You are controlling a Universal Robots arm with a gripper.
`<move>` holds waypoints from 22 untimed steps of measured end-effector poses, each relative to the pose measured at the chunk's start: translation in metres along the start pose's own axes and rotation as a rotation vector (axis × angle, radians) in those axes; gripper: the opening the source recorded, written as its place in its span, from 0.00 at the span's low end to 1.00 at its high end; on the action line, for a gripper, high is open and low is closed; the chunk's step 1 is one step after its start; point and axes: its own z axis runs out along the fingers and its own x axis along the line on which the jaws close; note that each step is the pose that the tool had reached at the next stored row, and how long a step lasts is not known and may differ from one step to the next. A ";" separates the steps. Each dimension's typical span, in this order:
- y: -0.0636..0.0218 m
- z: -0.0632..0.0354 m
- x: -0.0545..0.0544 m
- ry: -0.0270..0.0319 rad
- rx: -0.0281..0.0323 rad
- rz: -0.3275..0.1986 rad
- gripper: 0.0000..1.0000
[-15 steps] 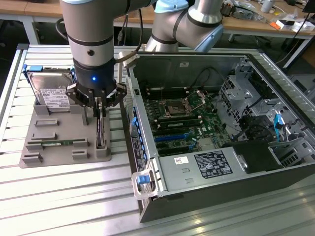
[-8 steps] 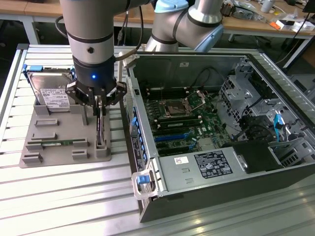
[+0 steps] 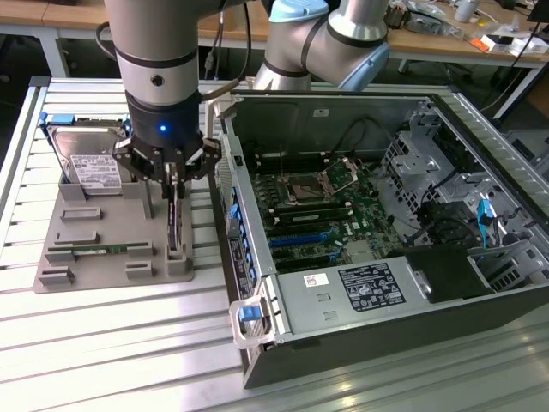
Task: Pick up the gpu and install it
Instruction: 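Pick up the gpu and move the gpu toward the slot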
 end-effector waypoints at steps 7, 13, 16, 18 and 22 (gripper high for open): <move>0.0004 -0.0092 0.000 0.0000 0.0000 0.000 0.26; 0.0007 -0.0164 0.000 -0.0001 -0.0001 0.000 0.26; 0.0009 -0.0207 -0.001 0.0000 -0.0001 0.000 0.26; 0.0011 -0.0238 -0.001 -0.0001 -0.0001 0.000 0.26; 0.0013 -0.0300 -0.001 0.0000 -0.0001 0.000 0.26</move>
